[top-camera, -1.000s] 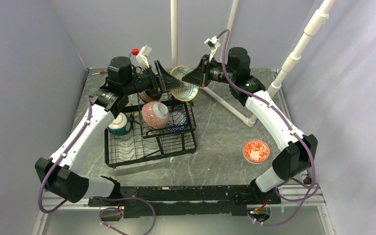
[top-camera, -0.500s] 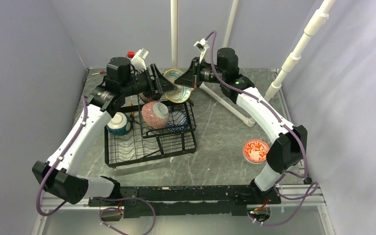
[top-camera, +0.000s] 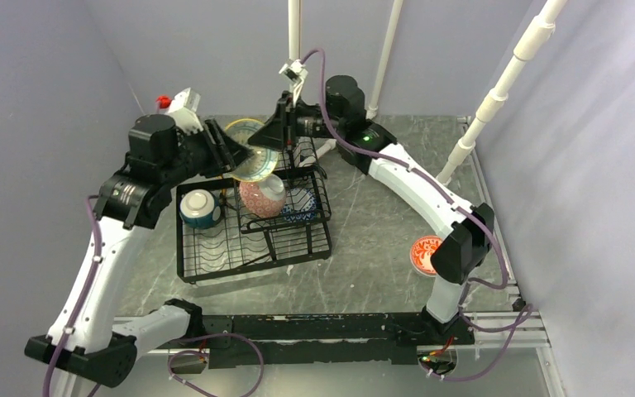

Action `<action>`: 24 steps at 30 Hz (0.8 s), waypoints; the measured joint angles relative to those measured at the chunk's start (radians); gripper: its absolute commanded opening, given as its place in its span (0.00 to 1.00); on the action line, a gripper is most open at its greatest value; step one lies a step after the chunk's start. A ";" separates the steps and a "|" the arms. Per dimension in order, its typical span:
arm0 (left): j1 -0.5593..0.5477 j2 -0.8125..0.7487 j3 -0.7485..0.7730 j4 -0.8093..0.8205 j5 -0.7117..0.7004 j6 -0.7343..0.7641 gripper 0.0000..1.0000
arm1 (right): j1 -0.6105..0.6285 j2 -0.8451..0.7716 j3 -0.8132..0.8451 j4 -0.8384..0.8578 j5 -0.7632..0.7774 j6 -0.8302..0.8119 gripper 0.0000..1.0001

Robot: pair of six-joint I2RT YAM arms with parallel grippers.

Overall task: Load the bowls into the dish rack
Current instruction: Turn the bowl upside down on the dish rack.

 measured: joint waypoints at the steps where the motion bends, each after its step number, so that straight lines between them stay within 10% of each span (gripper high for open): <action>1: 0.002 -0.019 0.000 -0.015 -0.037 0.010 0.03 | 0.016 0.011 0.021 0.000 0.002 -0.007 0.36; 9: 0.008 -0.170 -0.073 -0.126 -0.267 0.063 0.03 | 0.102 0.100 0.076 0.033 0.012 -0.013 0.42; 12: 0.008 -0.200 -0.093 -0.164 -0.323 0.073 0.03 | 0.120 0.140 0.086 0.038 -0.003 0.002 0.16; 17: 0.005 -0.196 -0.109 -0.180 -0.353 0.072 0.75 | 0.142 0.169 0.089 0.037 0.084 -0.015 0.00; 24: 0.006 -0.243 -0.107 -0.143 -0.248 0.071 0.93 | 0.085 0.139 -0.014 0.076 0.071 -0.005 0.00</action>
